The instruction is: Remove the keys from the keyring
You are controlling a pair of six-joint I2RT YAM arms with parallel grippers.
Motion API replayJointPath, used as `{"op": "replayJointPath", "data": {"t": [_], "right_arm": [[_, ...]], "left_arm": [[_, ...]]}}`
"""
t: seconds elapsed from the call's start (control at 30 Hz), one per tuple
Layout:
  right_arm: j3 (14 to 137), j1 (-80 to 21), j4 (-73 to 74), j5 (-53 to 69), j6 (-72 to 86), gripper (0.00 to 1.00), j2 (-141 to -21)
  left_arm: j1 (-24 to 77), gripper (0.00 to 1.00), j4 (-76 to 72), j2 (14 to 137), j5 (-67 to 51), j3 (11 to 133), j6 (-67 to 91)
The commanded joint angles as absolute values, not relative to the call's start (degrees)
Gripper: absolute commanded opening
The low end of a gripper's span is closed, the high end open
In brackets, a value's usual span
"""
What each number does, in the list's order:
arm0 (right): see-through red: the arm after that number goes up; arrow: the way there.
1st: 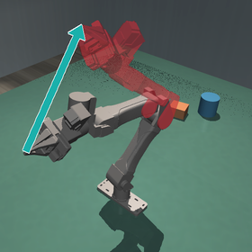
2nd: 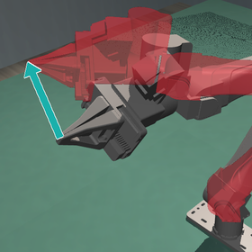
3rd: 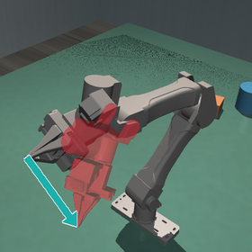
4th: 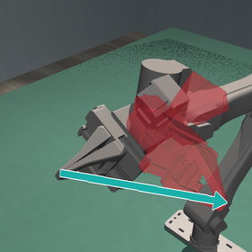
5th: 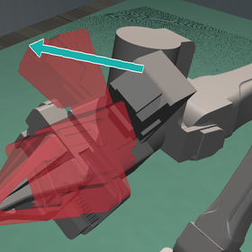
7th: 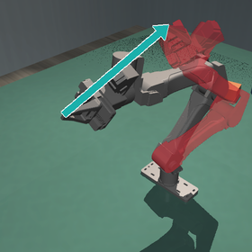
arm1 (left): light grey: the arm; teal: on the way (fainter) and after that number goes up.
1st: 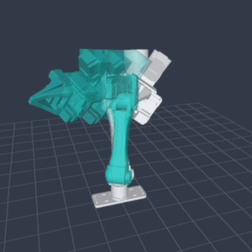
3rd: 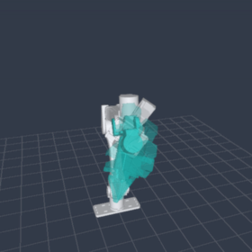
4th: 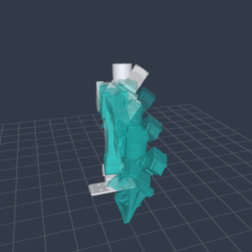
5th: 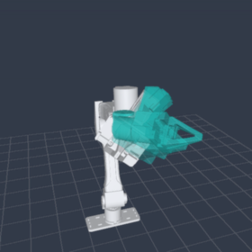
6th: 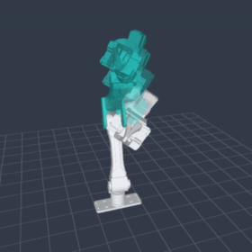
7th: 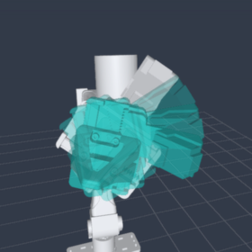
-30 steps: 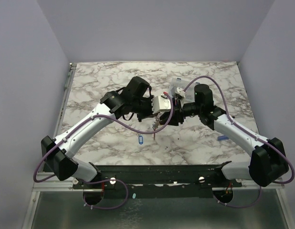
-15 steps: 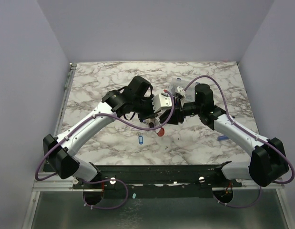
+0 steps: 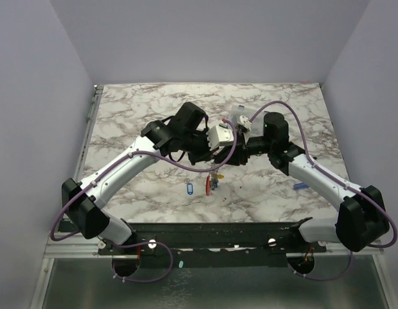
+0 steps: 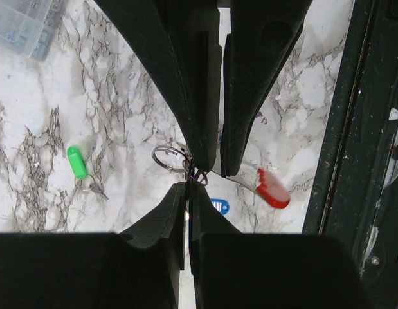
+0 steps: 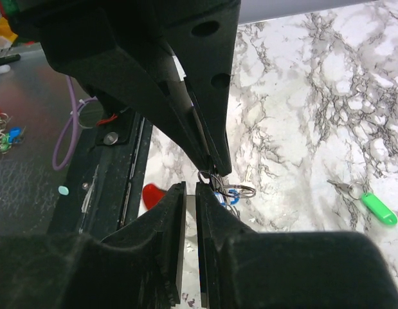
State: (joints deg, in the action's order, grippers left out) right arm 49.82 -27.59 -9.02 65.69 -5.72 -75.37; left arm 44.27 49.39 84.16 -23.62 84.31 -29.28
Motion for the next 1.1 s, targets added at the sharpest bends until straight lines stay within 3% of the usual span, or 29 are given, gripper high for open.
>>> {"op": "replayJointPath", "data": {"t": [0.0,0.47,0.93,1.07], "right_arm": [[49.31,-27.86,-7.95,65.06,-8.88,0.21,-75.96],[50.18,-27.63,4.17,61.61,-13.68,0.21,-73.22],[51.49,-27.75,-3.22,62.8,-7.78,0.21,-75.77],[51.35,-27.74,-2.97,62.78,-8.64,0.05,-75.95]], "left_arm": [[44.58,0.0,46.63,83.87,-26.69,87.16,-27.23],[44.41,0.0,46.04,83.04,-24.87,85.69,-25.8],[44.36,0.0,45.46,84.28,-27.09,86.2,-24.33],[44.35,0.0,44.92,84.42,-26.26,86.22,-23.54]]}}
